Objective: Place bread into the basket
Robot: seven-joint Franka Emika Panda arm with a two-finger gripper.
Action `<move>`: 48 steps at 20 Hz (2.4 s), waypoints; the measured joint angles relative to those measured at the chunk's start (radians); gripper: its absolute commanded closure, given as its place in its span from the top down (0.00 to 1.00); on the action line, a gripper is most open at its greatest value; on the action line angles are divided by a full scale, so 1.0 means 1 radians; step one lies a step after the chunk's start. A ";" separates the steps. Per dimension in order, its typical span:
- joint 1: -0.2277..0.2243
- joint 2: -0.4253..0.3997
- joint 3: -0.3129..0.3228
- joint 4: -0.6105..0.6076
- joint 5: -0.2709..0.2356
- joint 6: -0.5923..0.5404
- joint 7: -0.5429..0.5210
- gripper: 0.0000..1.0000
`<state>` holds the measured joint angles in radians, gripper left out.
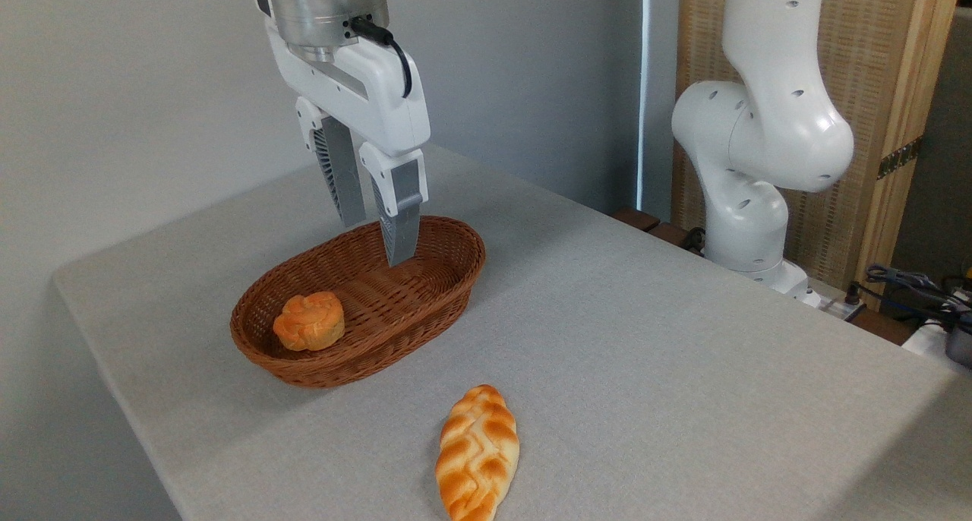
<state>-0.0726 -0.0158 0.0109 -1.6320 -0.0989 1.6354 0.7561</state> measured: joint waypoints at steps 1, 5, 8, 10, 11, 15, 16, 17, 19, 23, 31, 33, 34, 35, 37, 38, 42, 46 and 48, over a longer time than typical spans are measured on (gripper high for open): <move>0.000 0.000 0.000 0.000 0.000 0.000 0.000 1.00; 0.002 0.000 0.014 0.000 0.000 0.000 0.000 1.00; 0.003 0.000 0.015 0.000 0.000 0.000 0.000 1.00; 0.003 0.000 0.015 0.000 0.000 0.000 0.000 1.00; 0.003 0.000 0.015 0.000 0.000 0.000 0.000 1.00; 0.003 0.000 0.017 0.000 0.000 0.000 0.000 1.00; 0.003 0.000 0.017 -0.001 0.000 0.000 0.000 1.00; 0.003 0.000 0.017 -0.005 0.000 0.000 0.003 1.00; 0.003 0.000 0.021 -0.020 0.001 0.009 0.007 1.00; 0.004 0.001 0.076 -0.095 0.002 0.171 0.012 1.00; 0.006 0.006 0.125 -0.349 0.002 0.392 0.020 1.00; 0.006 0.006 0.144 -0.371 0.002 0.400 0.021 1.00; 0.006 0.006 0.153 -0.374 0.004 0.402 0.022 1.00; 0.006 0.006 0.161 -0.374 0.018 0.402 0.022 1.00; 0.007 0.006 0.180 -0.379 0.047 0.402 0.022 1.00; 0.007 0.006 0.186 -0.384 0.050 0.402 0.021 1.00; 0.006 0.010 0.190 -0.429 0.051 0.402 -0.016 1.00; 0.002 0.032 0.190 -0.442 0.051 0.426 -0.035 1.00; -0.001 0.041 0.190 -0.442 0.051 0.444 -0.043 0.97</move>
<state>-0.0740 0.0251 0.2009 -2.0741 -0.0478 2.0795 0.7131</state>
